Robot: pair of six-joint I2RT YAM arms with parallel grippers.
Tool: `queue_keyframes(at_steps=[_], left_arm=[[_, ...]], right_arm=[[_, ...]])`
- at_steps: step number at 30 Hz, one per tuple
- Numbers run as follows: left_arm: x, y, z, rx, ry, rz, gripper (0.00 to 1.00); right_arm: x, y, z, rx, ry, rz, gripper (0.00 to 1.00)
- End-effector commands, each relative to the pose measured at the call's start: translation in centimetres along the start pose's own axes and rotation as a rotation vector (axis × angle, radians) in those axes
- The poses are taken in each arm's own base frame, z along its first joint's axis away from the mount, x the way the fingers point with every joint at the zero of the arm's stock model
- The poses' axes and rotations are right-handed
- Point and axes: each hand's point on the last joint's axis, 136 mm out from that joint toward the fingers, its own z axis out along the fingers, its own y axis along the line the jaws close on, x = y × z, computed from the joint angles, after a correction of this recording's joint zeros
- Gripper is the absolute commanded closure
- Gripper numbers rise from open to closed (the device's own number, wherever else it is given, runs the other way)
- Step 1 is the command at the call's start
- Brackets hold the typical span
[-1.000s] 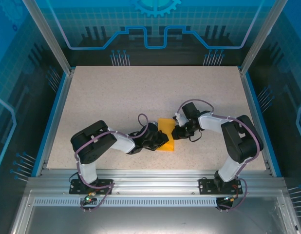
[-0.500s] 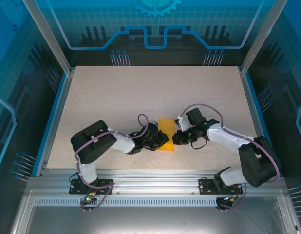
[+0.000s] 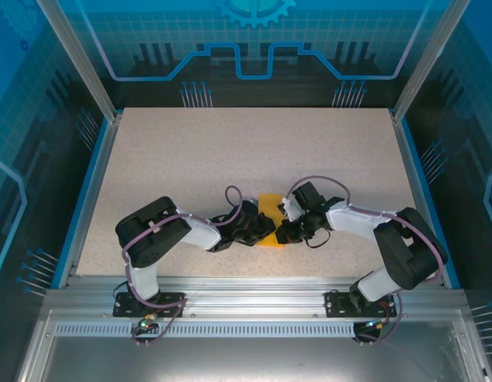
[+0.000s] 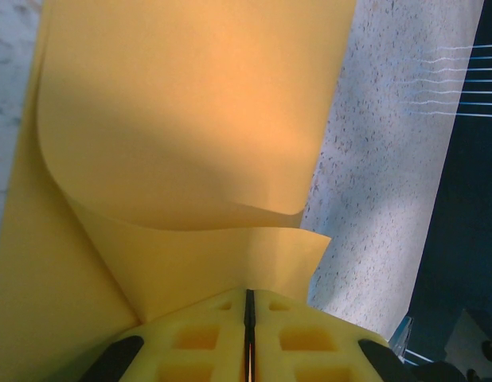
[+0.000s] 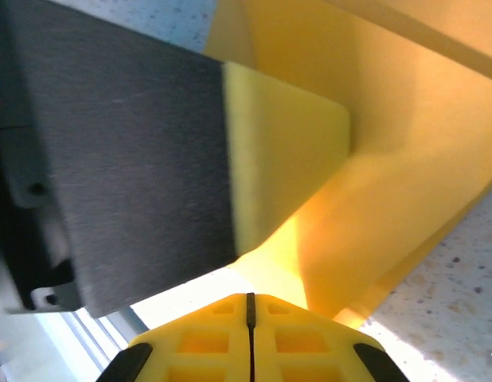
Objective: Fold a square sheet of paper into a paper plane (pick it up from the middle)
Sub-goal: Fold the triangle a second time at the center of the table.
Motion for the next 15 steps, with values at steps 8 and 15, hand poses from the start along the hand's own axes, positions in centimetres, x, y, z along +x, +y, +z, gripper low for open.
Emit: queue_keyframes(at_steps=[8,15], left_arm=[[0.3,0.6,-0.1,-0.021,0.000,0.007,0.88],[0.2,0.6,0.0,-0.023,-0.001,0.005,0.88]], right_arm=[[-0.1,-2.6,0.0,0.098,0.005,0.059,0.93],[0.8,-3.3,0.6,0.091,0.044,0.102,0.93]])
